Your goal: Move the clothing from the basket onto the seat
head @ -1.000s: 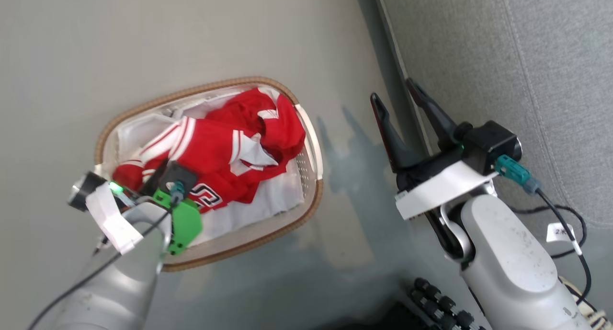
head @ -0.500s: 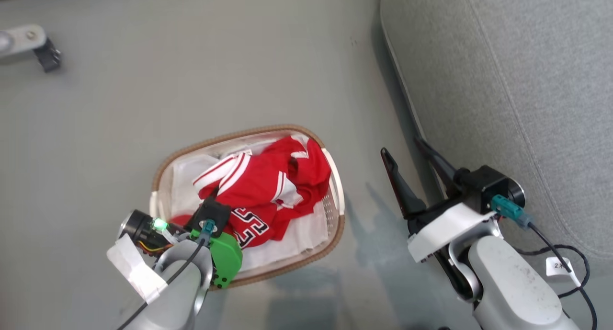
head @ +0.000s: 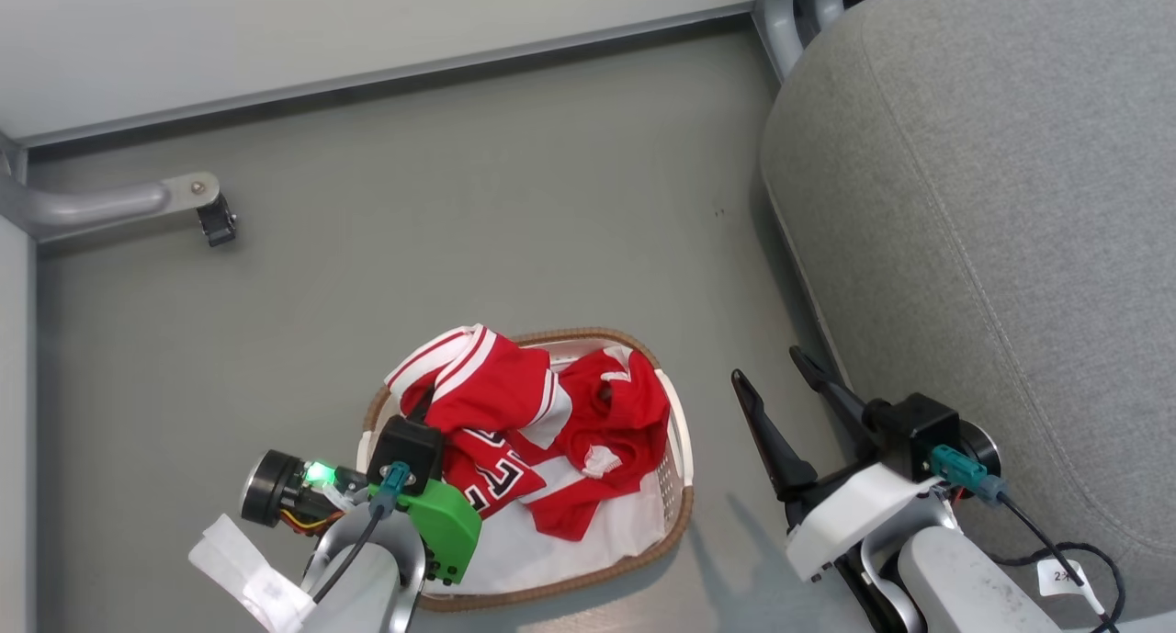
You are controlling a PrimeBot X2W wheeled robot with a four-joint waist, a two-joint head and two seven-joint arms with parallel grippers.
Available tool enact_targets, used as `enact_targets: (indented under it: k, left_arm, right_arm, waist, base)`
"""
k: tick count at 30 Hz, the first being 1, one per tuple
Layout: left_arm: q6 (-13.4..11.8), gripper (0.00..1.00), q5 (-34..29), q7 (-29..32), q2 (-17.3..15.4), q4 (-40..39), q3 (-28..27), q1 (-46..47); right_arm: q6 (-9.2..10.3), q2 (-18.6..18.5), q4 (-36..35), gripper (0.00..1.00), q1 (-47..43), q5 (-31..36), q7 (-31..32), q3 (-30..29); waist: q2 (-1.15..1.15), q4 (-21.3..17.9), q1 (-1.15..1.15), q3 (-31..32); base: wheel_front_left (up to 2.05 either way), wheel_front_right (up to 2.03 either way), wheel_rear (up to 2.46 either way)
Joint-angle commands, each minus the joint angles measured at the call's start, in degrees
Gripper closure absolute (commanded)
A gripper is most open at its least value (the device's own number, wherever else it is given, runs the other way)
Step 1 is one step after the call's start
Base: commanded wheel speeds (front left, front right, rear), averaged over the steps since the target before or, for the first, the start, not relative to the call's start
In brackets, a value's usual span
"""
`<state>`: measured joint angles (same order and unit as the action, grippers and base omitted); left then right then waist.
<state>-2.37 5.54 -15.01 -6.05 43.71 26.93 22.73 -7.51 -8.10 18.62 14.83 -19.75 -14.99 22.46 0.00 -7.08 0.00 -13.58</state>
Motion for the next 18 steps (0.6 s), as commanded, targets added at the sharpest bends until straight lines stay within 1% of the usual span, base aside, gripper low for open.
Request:
enact_targets:
  k: [1, 8, 18]
  left_arm:
    - [-0.2, 1.0, 0.0, -0.2, -0.1, -1.2, -0.4, -1.2]
    - [0.1, 1.0, 0.2, -0.2, 0.4, -6.7, -2.0, -3.4]
    - [1.8, 1.0, 0.5, -0.2, 1.3, -14.5, -4.9, -4.5]
  right_arm:
    - [0.04, 0.1, 0.2, 0.0, -1.3, -0.6, -0.3, -0.4]
    - [0.04, 0.0, 0.6, 0.0, -3.1, -0.1, -0.3, 0.1]
    - [0.04, 0.0, 1.1, 0.0, -4.4, -0.6, -0.3, 1.2]
  waist:
    - [0.0, 1.0, 0.0, 2.7]
    - [0.0, 1.3, 0.0, 5.5]
    - [0.0, 1.1, 0.0, 8.2]
  base:
    - [0.0, 0.0, 0.0]
    - [0.0, 0.0, 0.0]
    - [0.0, 0.0, 0.0]
